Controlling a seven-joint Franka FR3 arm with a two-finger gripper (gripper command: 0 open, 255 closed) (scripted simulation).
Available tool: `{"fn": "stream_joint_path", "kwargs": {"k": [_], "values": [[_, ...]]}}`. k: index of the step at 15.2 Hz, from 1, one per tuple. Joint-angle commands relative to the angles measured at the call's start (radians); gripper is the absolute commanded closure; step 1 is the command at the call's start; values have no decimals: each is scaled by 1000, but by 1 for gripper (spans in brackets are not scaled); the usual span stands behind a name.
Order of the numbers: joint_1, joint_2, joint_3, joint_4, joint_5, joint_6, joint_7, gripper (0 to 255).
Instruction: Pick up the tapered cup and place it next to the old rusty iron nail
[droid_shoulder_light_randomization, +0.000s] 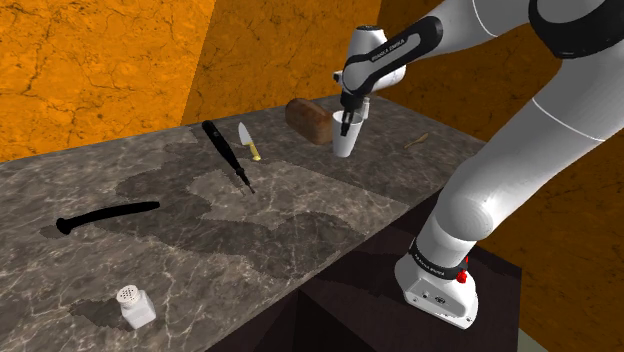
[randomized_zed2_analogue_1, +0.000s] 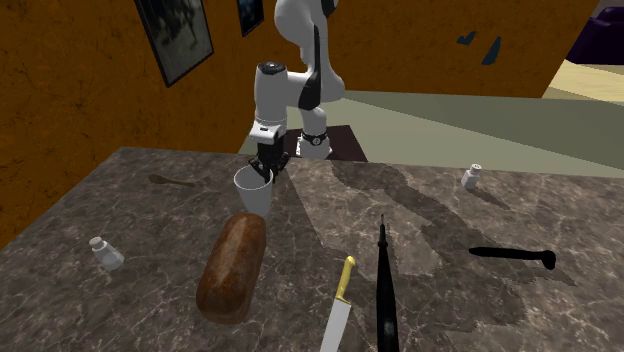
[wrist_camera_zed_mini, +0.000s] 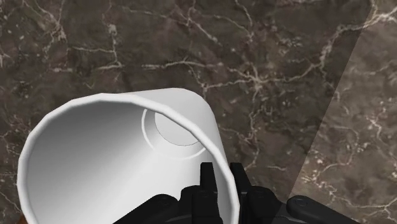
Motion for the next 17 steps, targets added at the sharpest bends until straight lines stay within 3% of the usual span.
{"fn": "stream_joint_path", "kwargs": {"k": [1, 17], "values": [[0, -18, 5, 14, -1, -31, 2, 255], [3, -110, 33, 156, 4, -264, -7, 255]]}}
